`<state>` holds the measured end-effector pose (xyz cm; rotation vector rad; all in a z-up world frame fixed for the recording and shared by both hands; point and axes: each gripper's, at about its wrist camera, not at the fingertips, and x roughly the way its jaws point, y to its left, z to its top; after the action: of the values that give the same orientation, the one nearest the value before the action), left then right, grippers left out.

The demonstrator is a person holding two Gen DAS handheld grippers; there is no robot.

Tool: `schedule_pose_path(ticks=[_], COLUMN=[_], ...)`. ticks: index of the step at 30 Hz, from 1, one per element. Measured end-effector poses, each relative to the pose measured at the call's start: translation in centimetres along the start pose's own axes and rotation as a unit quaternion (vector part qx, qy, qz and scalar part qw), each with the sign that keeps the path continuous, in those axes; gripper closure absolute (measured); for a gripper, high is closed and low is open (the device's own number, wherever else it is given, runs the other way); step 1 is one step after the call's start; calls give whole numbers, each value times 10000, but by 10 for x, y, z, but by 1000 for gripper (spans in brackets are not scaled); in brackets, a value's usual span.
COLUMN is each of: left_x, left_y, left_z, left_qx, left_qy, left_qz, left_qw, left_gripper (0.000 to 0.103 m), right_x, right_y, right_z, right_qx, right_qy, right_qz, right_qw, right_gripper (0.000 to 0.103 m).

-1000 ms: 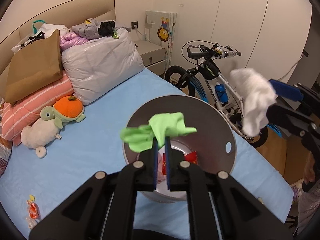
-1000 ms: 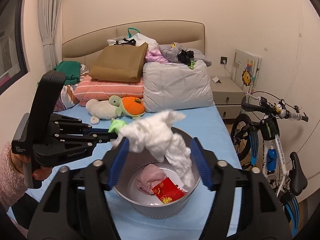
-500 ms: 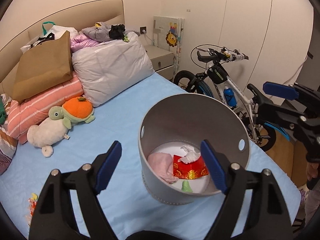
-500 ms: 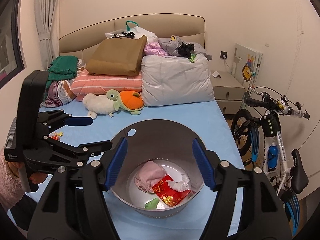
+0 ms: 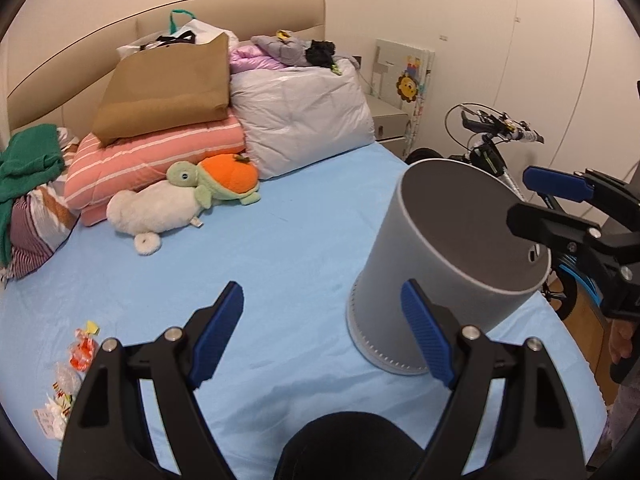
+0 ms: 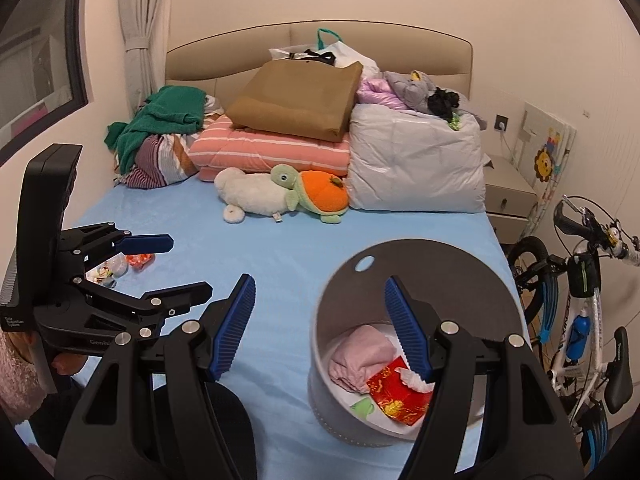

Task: Collect trash
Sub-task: 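Move both open tools back over the bed toward the remaining wrappers, then grasp the clear plastic bag with the left tool while the right tool grasps the orange wrapper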

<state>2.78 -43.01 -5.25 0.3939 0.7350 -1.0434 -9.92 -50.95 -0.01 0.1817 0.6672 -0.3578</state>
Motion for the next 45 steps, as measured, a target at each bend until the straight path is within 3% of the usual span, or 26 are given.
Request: schedule_pose_path(ticks=[6,12,18,26,33,45], left_x=[-22,-43,-58,-68,-56,3], left_y=[58,122,188,268,325,408], left_z=[-36,-79,-127,-185,-214,-236], left_qx=[-541,-1139,-1742,-2480,-2928,-3137], left_qy=[-32,1,174,359,527,804], left_qz=[557,1252,1878,2540,2714,2849], left_qw=[9970,9856,9665,9342,9153,9022], left_gripper=[22,22,22,22,22,22], right_x=[31,63,97,156,217,329], right_y=[67,141,207,282,340,416], right_z=[1,0,-4,-9,-12,-21], right_qx=[-322,-722,-1030,-1288,-1560,-1890], right_qy=[73,97,130,291,463,832], right_qz=[522,941,1236,1539,1661,1780], right_qw=[9981,9929,9869,9792,9726,9621], right_gripper=[38,38,38,38,38,38])
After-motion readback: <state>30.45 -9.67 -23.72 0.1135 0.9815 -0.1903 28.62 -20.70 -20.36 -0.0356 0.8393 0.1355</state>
